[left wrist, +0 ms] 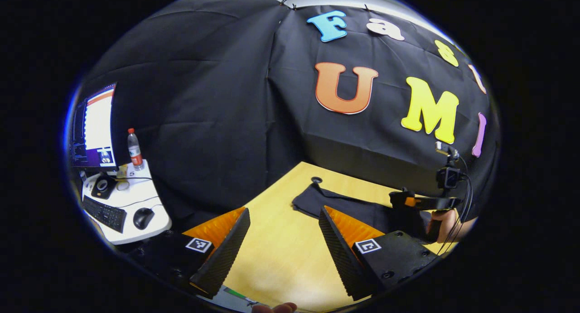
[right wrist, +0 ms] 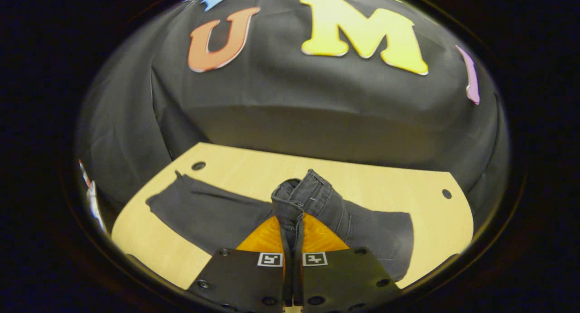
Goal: Grasp the waist and the cuffs of the jeans and fold them to make the two legs overlap; first hold the waist and fold one-third of the jeans toward the cuffs, then hold the cuffs and fold the remaining one-third in the same direction to finish folding.
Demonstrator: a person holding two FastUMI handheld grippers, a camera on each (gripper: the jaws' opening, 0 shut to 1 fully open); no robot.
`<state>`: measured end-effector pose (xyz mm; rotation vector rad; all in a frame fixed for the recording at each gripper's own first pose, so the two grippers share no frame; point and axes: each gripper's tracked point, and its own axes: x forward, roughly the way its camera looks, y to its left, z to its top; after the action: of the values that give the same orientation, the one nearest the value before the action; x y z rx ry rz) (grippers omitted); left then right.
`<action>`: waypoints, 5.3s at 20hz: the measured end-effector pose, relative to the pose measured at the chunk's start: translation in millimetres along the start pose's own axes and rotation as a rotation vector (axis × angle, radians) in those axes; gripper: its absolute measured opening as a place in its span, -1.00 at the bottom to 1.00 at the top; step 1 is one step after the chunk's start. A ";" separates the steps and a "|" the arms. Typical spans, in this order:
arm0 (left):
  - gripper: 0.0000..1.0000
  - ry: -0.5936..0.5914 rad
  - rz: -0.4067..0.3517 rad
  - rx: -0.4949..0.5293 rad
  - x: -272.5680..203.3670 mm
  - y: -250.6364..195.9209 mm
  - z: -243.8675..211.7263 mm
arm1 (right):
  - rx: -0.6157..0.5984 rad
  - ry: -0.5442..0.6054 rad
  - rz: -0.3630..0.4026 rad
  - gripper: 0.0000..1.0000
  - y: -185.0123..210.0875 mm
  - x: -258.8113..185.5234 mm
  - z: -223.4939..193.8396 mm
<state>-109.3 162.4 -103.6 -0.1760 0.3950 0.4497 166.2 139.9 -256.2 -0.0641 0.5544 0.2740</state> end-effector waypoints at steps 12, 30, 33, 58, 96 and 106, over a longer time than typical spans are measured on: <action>0.97 0.018 -0.038 -0.037 7.8 16.3 -4.4 | -0.118 0.137 0.130 -0.19 54.4 13.4 -66.9; 0.98 0.362 -0.414 -0.497 172.3 -99.2 -93.4 | 0.022 -0.099 0.097 0.86 -88.3 -204.5 47.0; 0.98 0.445 -0.394 -0.718 206.0 -109.9 -111.4 | 0.097 -0.079 0.039 0.84 -127.5 -227.9 37.3; 0.03 0.488 -0.212 -1.116 327.1 -122.1 -129.6 | 0.186 -0.029 -0.033 0.87 -168.3 -267.3 7.8; -0.67 0.179 -0.695 0.392 185.0 -445.9 -208.2 | 0.285 -0.056 -0.266 0.87 -296.7 -369.8 -79.6; 0.98 0.234 -0.700 0.325 147.0 -437.2 -193.0 | 0.284 -0.091 -0.203 1.00 -288.5 -343.2 -49.9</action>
<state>147.0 -216.9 -304.7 -0.0419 0.5967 -0.3293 -59.9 -226.4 -121.4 0.1662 0.4874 -0.0011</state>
